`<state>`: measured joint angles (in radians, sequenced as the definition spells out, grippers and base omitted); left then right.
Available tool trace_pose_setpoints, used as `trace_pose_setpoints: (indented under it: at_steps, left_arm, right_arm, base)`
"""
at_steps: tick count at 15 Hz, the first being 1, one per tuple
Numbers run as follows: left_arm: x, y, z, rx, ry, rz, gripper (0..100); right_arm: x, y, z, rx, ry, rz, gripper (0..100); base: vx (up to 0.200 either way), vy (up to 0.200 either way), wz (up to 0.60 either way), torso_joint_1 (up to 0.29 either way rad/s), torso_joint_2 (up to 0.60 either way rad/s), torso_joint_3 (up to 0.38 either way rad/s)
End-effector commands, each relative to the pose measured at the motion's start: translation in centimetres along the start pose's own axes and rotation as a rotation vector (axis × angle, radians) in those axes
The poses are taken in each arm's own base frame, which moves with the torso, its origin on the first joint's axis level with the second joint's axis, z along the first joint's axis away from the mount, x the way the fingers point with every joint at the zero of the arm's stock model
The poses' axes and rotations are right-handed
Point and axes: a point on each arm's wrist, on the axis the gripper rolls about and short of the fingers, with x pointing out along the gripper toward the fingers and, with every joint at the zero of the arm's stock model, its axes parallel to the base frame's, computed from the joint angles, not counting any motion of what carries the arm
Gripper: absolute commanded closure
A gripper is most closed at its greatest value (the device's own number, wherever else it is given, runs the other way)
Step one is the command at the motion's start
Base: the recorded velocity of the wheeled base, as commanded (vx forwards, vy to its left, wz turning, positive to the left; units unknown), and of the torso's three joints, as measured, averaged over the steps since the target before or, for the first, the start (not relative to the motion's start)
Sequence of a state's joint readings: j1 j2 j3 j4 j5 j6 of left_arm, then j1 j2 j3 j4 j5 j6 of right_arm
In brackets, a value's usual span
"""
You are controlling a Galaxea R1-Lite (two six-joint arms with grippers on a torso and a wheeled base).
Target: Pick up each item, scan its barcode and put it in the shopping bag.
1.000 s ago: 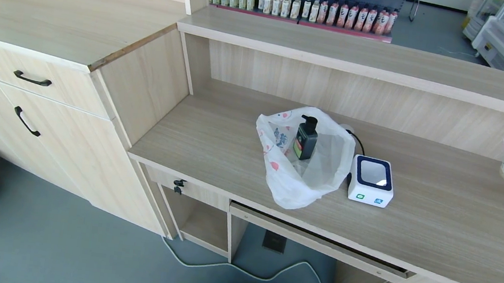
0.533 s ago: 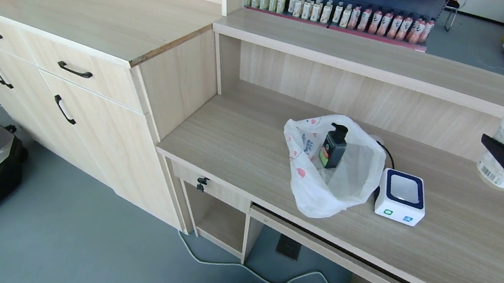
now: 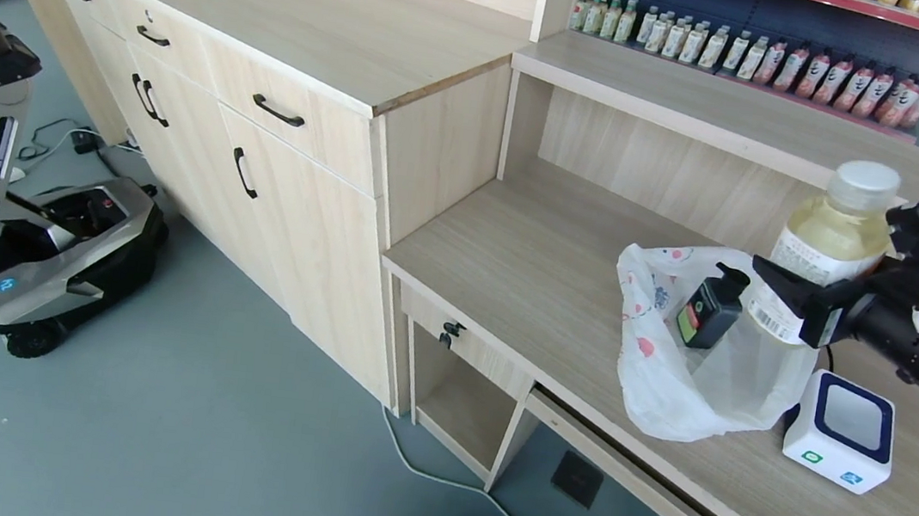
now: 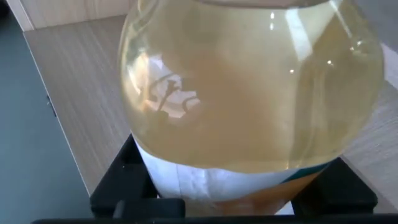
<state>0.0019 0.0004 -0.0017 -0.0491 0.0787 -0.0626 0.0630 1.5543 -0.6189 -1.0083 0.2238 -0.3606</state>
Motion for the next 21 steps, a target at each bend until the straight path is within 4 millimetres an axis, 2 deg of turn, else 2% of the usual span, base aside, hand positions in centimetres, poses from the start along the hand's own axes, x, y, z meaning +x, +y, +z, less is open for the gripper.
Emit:
trace_pose_setpoints:
  at_steps: [1,9,19,21]
  left_arm:
    - [0.0,0.0,0.0,0.000,0.000,0.001,0]
    - [0.0,0.0,0.0,0.000,0.000,0.001,0]
    - [0.0,0.0,0.0,-0.002,0.000,0.001,0]
    - [0.0,0.0,0.0,0.000,0.000,0.001,0]
  right_arm:
    - [3.0,1.9,-3.7,0.093,0.085,0.081,100]
    - [6.9,3.5,-10.3,0.110,0.099,0.096,100]
    - [8.0,2.7,-14.8,0.117,0.146,0.052,100]
    - [8.1,2.7,-15.1,0.119,0.154,0.051,100]
  base:
    - [0.000,0.000,0.00,0.000,0.00,0.000]
    - [0.000,0.000,0.00,0.000,0.00,0.000]
    - [0.000,0.000,0.00,0.000,0.00,0.000]
    - [0.000,0.000,0.00,0.000,0.00,0.000]
